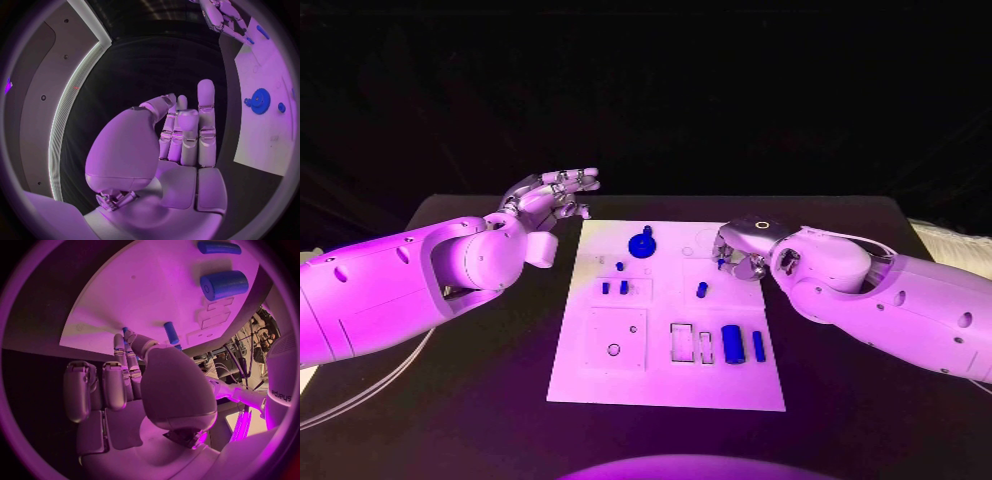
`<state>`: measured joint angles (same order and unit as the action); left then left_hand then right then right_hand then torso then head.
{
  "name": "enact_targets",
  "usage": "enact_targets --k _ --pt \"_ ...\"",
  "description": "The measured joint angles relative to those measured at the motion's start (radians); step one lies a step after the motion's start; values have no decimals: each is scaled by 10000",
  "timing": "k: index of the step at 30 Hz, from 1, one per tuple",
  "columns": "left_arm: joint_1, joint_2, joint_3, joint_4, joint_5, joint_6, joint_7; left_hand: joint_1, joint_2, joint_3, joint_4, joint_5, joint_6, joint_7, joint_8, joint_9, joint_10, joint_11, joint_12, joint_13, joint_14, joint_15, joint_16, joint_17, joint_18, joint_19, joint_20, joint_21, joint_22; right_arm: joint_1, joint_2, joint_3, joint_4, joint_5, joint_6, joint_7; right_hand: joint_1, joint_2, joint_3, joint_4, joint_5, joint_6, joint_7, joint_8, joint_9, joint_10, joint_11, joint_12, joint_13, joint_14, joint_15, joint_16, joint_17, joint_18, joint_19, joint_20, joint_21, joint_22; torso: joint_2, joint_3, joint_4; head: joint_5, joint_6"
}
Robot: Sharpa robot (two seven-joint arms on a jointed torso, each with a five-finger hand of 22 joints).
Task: Assemble the parts on the task board
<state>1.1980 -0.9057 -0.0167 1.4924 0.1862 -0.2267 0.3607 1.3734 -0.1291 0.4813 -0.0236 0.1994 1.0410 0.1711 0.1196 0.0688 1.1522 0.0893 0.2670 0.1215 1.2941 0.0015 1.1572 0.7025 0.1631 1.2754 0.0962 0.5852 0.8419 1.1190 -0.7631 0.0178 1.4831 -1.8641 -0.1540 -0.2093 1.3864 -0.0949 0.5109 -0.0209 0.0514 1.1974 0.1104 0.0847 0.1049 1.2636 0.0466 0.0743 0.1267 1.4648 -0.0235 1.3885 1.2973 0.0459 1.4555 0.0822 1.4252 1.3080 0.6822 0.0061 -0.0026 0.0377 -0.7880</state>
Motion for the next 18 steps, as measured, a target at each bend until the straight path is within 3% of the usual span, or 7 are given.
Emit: enact_targets --k 11,18 --pt "-8 17 -3 -53 -23 12 -46 0 0 0 0 0 -69 1 0 -3 -70 -2 42 9 0 0 -71 -290 0 0 0 -44 -44 112 -283 157 376 91 -328 -16 -25 -27 -1 0 -19 16 15 -1 -1 0 1 0 -2 0 0 0 13 -1 36 -35 39 -2 4 0 -3 4 12" --pt "-11 18 -5 -73 -28 15 -64 0 0 -28 -28 0 -106 36 0 -9 -106 35 42 8 0 0 -72 -329 1 0 0 -44 -43 130 -540 248 1286 281 -449 -15 -25 -27 -2 0 -32 15 15 -5 -14 0 2 0 -14 0 1 0 26 0 36 -35 39 -2 8 -6 -6 35 4"
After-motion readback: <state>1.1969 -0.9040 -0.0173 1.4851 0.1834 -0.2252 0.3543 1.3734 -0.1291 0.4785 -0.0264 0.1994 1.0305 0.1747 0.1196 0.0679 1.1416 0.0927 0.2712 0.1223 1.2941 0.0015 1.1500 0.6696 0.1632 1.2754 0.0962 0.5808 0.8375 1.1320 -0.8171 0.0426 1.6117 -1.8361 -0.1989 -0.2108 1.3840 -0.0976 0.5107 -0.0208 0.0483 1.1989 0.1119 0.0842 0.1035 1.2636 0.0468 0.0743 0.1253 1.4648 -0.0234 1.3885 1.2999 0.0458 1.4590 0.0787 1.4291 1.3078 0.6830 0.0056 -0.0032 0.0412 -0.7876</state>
